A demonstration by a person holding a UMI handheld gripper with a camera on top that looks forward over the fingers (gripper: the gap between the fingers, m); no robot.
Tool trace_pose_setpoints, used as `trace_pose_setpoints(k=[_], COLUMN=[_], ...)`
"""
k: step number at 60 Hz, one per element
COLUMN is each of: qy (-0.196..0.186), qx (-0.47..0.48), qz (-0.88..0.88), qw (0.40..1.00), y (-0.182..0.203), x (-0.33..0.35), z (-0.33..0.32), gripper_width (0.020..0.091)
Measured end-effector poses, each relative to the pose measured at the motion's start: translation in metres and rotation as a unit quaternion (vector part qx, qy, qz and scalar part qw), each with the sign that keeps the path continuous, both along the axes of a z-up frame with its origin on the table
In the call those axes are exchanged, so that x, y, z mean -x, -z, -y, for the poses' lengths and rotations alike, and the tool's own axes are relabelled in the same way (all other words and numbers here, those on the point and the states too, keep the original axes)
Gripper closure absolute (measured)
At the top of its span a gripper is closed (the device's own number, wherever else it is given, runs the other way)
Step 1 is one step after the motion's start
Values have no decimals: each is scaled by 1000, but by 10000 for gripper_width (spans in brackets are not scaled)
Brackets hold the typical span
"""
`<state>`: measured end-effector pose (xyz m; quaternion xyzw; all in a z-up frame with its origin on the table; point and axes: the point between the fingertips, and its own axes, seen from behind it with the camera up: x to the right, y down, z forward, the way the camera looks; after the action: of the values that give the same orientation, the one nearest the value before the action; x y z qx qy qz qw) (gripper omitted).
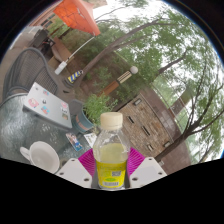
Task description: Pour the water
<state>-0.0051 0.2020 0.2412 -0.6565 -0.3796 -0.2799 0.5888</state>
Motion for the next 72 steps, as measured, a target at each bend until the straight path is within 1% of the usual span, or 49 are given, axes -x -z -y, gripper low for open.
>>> trace_pose_setpoints(k=[2, 6, 8, 10, 12, 16, 17, 21, 22, 26, 28, 30, 32, 36, 38, 40, 43, 45, 46, 49, 50, 53, 54, 59, 65, 72], qy=[-3, 11, 23, 25, 20, 19, 15, 0, -3, -21, -24, -36, -35, -50, -48, -45, -37, -19, -8, 11, 15, 24, 27, 44, 90, 119], qx=[9, 16, 11, 19, 22, 42, 48, 70, 76, 103, 111, 93, 102, 116, 117, 117, 125, 137, 145, 162, 163, 156, 156, 167, 175, 178], qz=[-114, -294, -365, -406, -431, -460, -461, -460, -458, -449, -447, -463, -471, -459, -456, -452, -443, -435, -431, -426, -427, -432, -434, -445, -454, -467], qw=[993, 956, 931, 913, 902, 887, 886, 885, 886, 887, 887, 881, 875, 879, 881, 883, 887, 890, 891, 890, 889, 888, 887, 879, 869, 858], y=[0, 5, 21, 30, 42, 88, 91, 132, 134, 167, 172, 165, 164, 165, 167, 166, 167, 172, 175, 186, 184, 174, 171, 156, 130, 82], x=[-2, -17, -27, -39, -42, -48, -48, -44, -45, -40, -44, -47, -47, -43, -42, -42, -44, -46, -49, -53, -53, -57, -57, -59, -64, -51], z=[3, 11, 15, 15, 9, 6, 8, 8, 9, 16, 21, 22, 23, 19, 23, 24, 23, 26, 27, 34, 36, 46, 52, 83, 130, 199], gripper_width=[730, 729, 728, 728, 730, 730, 730, 731, 730, 730, 721, 724, 726, 721, 708, 671, 604, 545, 490, 262, 241, 296, 298, 284, 275, 269])
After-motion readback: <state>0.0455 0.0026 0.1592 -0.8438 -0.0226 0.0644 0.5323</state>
